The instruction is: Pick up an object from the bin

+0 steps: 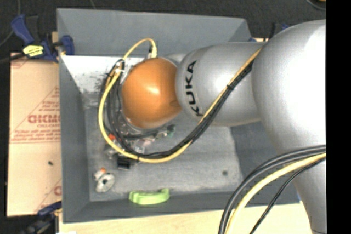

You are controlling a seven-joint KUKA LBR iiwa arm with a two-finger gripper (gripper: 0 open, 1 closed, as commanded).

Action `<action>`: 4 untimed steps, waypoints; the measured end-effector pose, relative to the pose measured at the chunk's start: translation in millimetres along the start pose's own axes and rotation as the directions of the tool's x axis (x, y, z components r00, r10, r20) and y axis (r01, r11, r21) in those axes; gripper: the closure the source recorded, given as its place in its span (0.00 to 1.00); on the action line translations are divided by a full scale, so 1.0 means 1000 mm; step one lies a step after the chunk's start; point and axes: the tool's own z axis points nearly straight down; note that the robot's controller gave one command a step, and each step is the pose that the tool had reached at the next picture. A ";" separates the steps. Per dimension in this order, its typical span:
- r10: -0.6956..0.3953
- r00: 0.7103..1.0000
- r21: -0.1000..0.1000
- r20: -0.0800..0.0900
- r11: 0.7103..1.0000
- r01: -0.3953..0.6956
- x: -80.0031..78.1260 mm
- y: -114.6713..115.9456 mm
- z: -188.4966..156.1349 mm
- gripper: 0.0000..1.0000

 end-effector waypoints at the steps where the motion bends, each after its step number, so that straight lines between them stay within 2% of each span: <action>1: 0.002 1.000 0.002 0.002 1.000 -0.002 0.000 -0.001 -0.011 1.00; 3: 0.004 1.000 0.004 0.005 1.000 -0.004 -0.001 -0.001 -0.024 1.00; 4: 0.005 1.000 -0.003 0.001 1.000 -0.005 0.000 0.000 -0.045 1.00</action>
Offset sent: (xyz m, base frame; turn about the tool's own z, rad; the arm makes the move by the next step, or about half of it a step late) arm 0.0000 0.0001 0.0181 0.0000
